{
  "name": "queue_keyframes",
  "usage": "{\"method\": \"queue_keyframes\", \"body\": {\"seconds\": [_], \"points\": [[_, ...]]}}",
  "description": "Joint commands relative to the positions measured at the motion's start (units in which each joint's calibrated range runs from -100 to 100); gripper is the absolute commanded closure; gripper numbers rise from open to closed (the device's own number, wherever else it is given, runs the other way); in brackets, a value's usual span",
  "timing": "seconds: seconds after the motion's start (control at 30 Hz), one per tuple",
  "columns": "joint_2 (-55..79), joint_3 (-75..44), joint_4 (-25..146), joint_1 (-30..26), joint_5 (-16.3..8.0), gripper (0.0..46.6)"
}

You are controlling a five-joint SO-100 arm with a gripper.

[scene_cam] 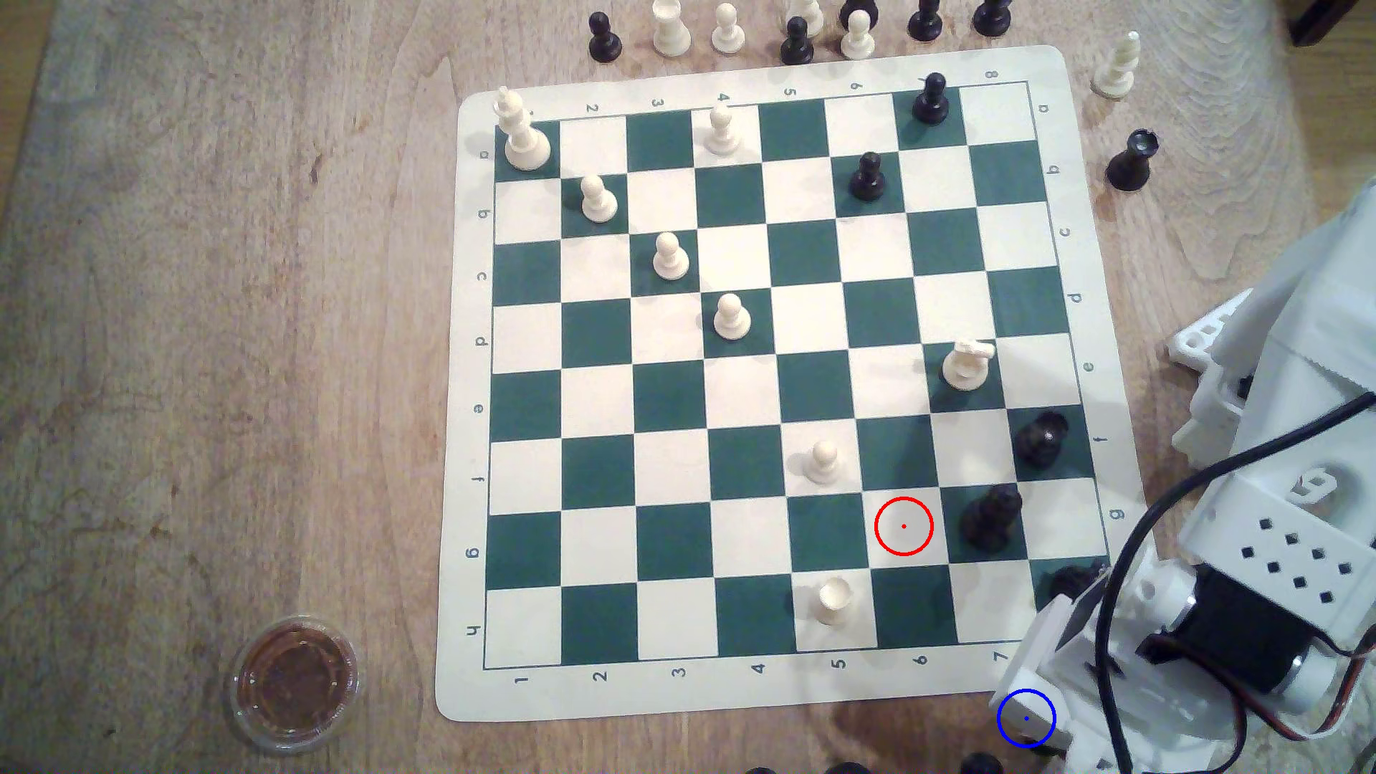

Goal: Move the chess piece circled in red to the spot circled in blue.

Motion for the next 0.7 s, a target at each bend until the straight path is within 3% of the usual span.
{"method": "queue_keyframes", "body": {"seconds": [0.0, 0.4, 0.5, 0.67], "points": [[0.84, -4.26, -0.81, 0.15, 0.1, 45.8], [5.34, -5.26, -2.77, 0.62, 0.29, 44.7], [5.34, -5.44, -2.77, 0.62, 0.63, 39.9], [5.42, -5.44, -2.44, 0.78, 0.98, 38.6]]}}
